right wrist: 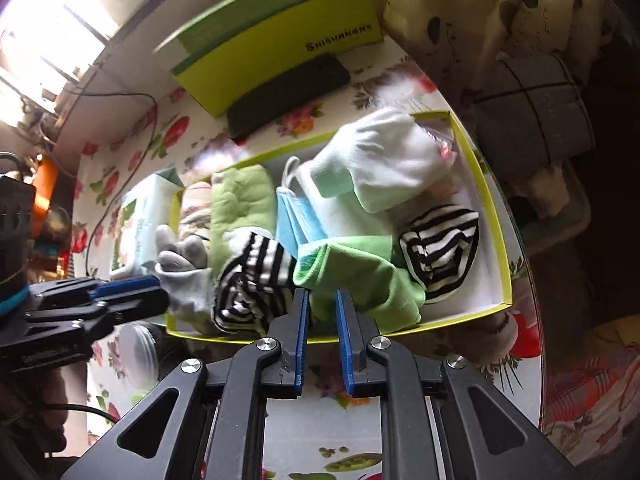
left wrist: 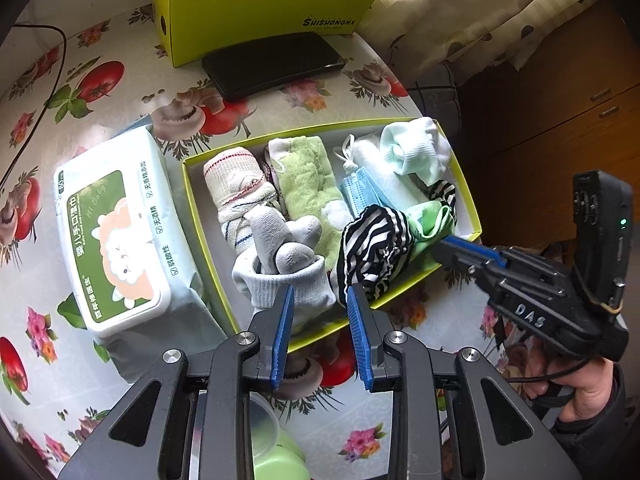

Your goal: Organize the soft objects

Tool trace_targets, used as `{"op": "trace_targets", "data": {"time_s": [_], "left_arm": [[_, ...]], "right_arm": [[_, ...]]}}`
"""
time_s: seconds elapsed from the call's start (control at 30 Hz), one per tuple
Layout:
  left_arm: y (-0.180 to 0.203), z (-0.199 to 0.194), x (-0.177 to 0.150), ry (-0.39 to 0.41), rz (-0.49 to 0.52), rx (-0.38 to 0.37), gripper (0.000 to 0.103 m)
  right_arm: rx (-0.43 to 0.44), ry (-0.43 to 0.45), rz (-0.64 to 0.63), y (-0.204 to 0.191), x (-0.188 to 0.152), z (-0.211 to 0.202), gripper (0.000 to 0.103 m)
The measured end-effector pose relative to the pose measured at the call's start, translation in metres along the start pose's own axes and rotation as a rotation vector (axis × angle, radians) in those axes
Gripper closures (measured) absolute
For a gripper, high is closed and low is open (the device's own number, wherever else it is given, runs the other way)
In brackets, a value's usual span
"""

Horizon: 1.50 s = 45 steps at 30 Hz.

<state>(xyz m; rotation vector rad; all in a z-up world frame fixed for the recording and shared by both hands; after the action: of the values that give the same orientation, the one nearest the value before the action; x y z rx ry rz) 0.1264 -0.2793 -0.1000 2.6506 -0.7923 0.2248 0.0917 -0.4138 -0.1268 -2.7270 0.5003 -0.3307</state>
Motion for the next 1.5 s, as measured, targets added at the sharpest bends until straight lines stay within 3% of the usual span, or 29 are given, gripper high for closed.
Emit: {"op": "trace_targets", "data": {"time_s": [0.33,0.63,0.73,0.8,0.9,1.13,1.3,1.5], "left_arm": [[-0.009,-0.003,-0.012,-0.009,-0.029,0.011,0.074],[-0.008,-0.012,-0.007,0.027,-0.015,0.034,0.074],[-0.006,-0.016,-0.008,0.038,-0.001,0.054,0.074],[-0.004,-0.019,-0.009,0.042,0.009,0.069,0.074],[-0.002,-0.021,-0.011,0.047,0.019,0.075,0.074],[0.005,-0.007,-0.004,0.053,0.064,0.098,0.074],[0.015,0.014,0.005,0.025,0.120,0.105,0.074],[0.019,0.018,0.009,0.012,0.134,0.106,0.074]], "right_arm": [[-0.002,-0.117,-0.138,-0.037,-0.020,0.042,0.089],[-0.030,-0.170,-0.171,-0.029,-0.032,0.043,0.088],[-0.039,-0.149,-0.165,-0.028,-0.034,0.035,0.082],[-0.027,-0.117,-0.160,-0.032,-0.033,0.022,0.071],[-0.027,-0.055,-0.160,-0.036,-0.029,0.003,0.064],[-0.087,0.070,-0.055,-0.010,-0.002,-0.015,0.064],[-0.109,0.045,-0.002,0.011,0.011,0.007,0.064],[-0.087,0.022,-0.020,0.003,0.012,0.014,0.064]]}}
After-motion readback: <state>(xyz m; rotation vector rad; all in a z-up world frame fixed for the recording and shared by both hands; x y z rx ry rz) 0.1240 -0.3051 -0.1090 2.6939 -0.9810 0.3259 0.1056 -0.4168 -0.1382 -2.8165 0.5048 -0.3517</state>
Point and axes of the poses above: each gripper's, at about its wrist camera, not at the fingertips, and z roughly the way its jaws point, y to its right, x to its top, the point moved 7 cm from there along z, roughly the way its jaws point, and after that the axes turned 14 degrees about z, right-handed, at the moved point
